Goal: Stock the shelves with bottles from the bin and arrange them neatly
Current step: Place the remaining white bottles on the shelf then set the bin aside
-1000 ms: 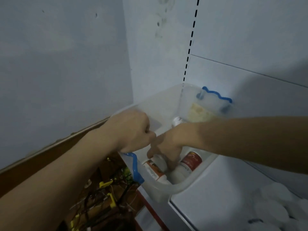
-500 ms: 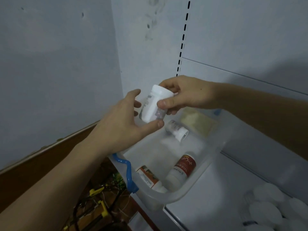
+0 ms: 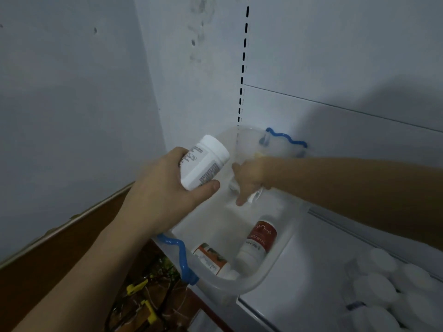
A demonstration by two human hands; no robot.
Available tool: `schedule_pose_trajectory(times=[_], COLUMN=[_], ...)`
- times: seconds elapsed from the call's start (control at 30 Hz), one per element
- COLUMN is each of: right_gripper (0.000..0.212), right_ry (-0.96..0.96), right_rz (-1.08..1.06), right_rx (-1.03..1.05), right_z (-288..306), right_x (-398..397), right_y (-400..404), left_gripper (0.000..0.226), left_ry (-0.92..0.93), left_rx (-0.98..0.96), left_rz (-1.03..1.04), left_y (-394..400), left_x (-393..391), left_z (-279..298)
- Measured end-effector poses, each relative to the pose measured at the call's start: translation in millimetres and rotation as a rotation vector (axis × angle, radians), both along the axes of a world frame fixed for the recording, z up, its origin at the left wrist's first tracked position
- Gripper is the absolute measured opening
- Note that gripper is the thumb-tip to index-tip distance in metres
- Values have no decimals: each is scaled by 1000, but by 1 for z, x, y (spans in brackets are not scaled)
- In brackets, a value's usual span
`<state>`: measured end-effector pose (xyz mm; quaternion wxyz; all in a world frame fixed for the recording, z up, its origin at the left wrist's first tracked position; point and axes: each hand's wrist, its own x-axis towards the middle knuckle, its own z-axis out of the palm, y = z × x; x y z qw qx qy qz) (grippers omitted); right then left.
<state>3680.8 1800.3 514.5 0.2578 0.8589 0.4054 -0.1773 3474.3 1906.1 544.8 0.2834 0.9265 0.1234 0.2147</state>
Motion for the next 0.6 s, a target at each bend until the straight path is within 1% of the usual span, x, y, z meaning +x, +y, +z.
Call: schedule_pose_trajectory(times=[0.07, 0.13, 0.23, 0.3, 0.37, 0.43, 0.47, 0.53, 0.6], right_gripper=[96, 94, 73, 60, 49, 37, 32, 30, 28], right_ry=[28, 97, 166, 199, 253, 346, 390, 447, 513], right_rz=[-44, -159, -229, -236, -274, -359, -405, -481, -553], right_rx=[48, 127, 214, 324, 544, 872, 1040, 1332, 1571], right_z=[-13, -17, -2, 23, 52, 78, 88, 103, 110], right_x=[12, 21, 22, 17, 13, 8, 5, -7, -27], right_y=[1, 3, 0, -10, -31, -65, -85, -130, -178], left_gripper=[50, 52, 53, 49, 46, 51, 53, 52, 48], left_ry=[-9, -18, -40, -77, -97, -159, -206, -316, -387], left_rx=[-4, -9, -24, -49, -41, -63, -110, -277, -505], left_rz=[4, 8, 2, 3, 31, 40, 29, -41, -126], left_y=[1, 1, 1, -1, -4, -12, -18, -38, -73], left_x=[0, -1, -2, -3, -4, -8, -10, -13, -16], left_z=[-1, -1, 1, 4, 10, 26, 37, 57, 72])
